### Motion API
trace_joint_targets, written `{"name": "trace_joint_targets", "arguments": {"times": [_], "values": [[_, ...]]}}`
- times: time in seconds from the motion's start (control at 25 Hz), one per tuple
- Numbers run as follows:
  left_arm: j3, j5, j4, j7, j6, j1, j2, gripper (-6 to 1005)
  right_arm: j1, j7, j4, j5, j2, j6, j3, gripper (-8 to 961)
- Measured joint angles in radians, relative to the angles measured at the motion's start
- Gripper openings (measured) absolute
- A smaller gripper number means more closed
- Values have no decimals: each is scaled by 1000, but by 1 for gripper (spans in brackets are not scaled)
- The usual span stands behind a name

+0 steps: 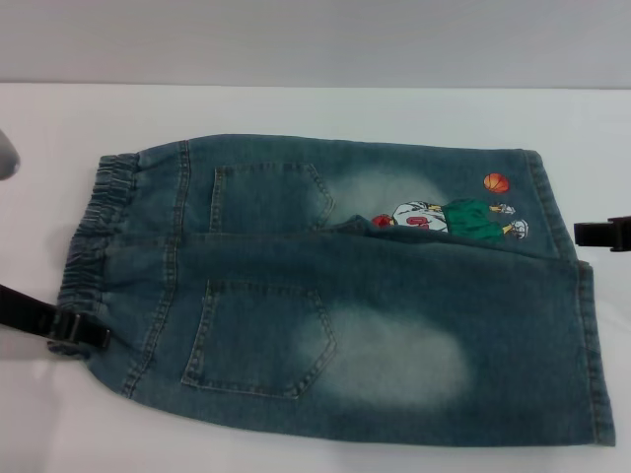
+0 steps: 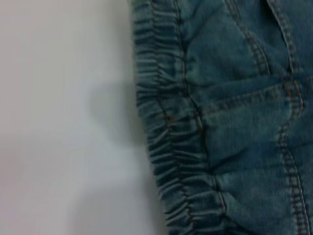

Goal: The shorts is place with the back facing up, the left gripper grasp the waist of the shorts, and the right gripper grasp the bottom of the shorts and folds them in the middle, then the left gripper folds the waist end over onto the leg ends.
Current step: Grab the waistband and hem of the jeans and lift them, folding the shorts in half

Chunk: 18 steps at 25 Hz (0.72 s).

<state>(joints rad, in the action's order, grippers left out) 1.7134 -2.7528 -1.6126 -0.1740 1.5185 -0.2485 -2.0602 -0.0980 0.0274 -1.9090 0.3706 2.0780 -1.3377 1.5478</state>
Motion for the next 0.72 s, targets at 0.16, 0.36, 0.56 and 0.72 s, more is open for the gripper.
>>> {"name": "trace_joint_targets", "arguments": {"times": [0.16, 0.36, 0.56, 0.72], "values": [[-15, 0, 35, 10, -4, -18, 0, 754, -4, 0, 1, -5, -1, 2, 0, 640], [-23, 1, 37, 18, -4, -22, -1, 749, -5, -3, 1, -5, -1, 2, 0, 640], [-23, 0, 35, 27, -4, -22, 1, 744, -5, -4, 1, -6, -1, 2, 0, 640], [-26, -33, 19, 42, 3, -23, 2, 741, -1, -13, 1, -5, -1, 2, 0, 640]]}}
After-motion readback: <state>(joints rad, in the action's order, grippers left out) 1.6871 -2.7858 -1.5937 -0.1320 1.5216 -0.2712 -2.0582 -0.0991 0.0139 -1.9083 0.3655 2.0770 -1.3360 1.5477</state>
